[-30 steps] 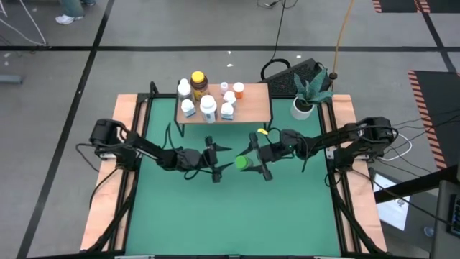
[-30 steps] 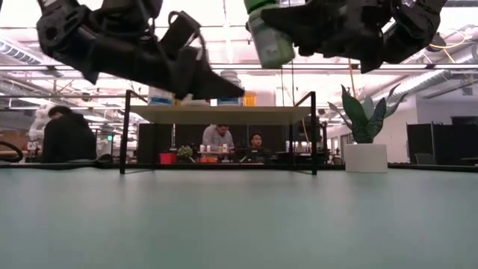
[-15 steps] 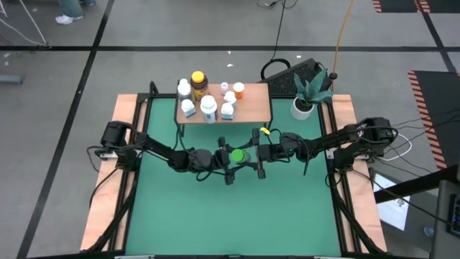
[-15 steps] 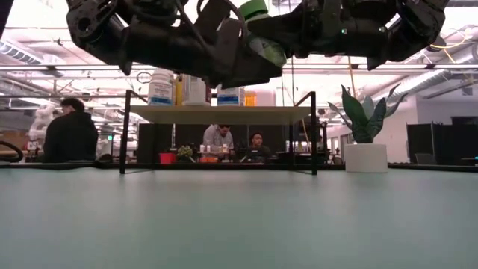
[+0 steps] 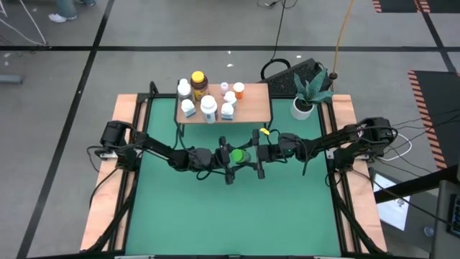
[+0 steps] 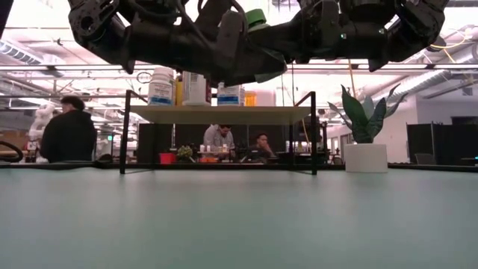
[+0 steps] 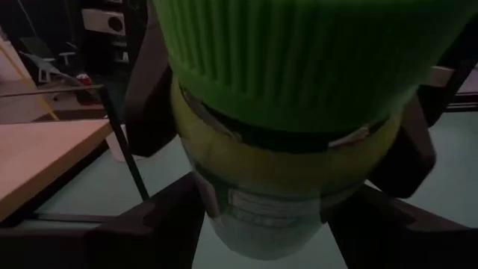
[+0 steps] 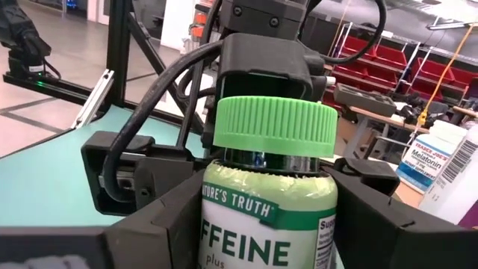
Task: Pick and place medicine bottles onto shelf by color
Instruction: Put the green medicine bottle on the shelf
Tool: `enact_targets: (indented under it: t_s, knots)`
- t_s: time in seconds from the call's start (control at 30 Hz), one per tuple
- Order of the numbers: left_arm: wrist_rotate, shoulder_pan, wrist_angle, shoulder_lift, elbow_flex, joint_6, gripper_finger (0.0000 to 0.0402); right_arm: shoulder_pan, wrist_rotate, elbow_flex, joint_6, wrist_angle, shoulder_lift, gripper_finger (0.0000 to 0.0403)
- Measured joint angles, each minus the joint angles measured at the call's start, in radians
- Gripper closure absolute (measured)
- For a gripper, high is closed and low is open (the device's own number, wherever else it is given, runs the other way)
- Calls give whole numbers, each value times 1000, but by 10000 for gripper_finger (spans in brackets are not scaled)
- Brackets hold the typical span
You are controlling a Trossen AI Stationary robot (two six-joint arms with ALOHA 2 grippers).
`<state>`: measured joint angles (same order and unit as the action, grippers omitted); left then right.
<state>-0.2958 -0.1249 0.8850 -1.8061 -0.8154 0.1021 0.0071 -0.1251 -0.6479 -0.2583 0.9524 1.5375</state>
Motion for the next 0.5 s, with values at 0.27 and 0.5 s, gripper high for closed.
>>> enact_targets:
  t_s: [0.27,0.5]
  knots:
    - [3,0,-34,0,0,15,194,0,4,0,16,-25,0,158]
    - [36,3,-138,0,1,39,183,-45,-42,-1,215,-210,-73,88]
